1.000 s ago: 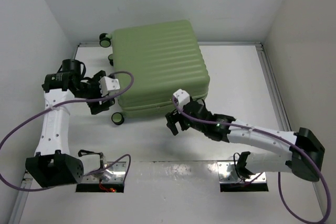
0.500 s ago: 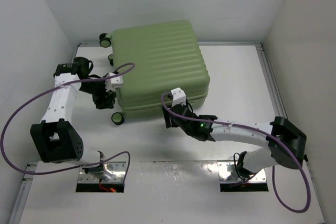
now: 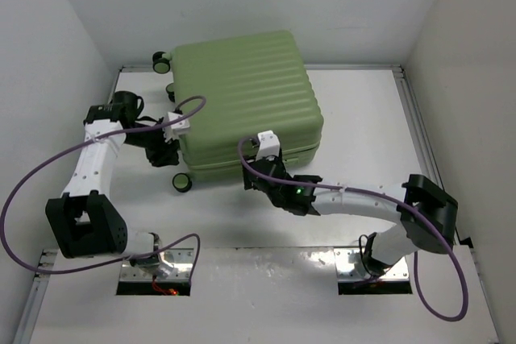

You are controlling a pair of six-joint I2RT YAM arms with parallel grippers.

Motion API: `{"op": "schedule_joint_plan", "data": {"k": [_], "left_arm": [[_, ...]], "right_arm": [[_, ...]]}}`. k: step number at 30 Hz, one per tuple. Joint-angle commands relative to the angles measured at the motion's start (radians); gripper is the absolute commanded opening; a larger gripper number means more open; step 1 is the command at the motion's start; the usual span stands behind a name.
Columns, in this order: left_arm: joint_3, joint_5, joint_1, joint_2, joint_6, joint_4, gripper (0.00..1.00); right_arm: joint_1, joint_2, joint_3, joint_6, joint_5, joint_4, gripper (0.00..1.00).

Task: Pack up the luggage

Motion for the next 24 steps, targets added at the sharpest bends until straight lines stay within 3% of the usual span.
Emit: {"op": "schedule_joint_plan", "data": {"k": [1, 5, 8, 15, 19, 24], "left_arm": [[-0.068, 0.129, -0.055, -0.020, -0.108, 0.084, 0.20], [-0.097, 0.150, -0.087, -0.031, -0.182, 0.163, 0.14], [-0.097, 0.160, -0.106, -0.031, -0.217, 0.200, 0.13], [-0.097, 0.189, -0.126, 0.024, -0.389, 0.338, 0.12], [-0.109, 0.189, -0.173, 0.045, -0.519, 0.450, 0.11], [-0.158, 0.164, -0.224, 0.036, -0.666, 0.590, 0.09]], "right_arm": [[-0.068, -0.022, -0.021, -0.007, 0.107, -0.033, 0.61], [-0.191, -0.054, -0.055, 0.010, 0.142, -0.121, 0.58], [-0.263, -0.054, -0.086, -0.050, 0.135, -0.045, 0.57], [-0.432, 0.059, -0.052, -0.191, -0.019, 0.247, 0.56], [-0.507, 0.100, 0.006, -0.210, -0.068, 0.267, 0.56], [-0.552, 0.010, -0.068, -0.257, -0.290, 0.267, 0.61]]}}
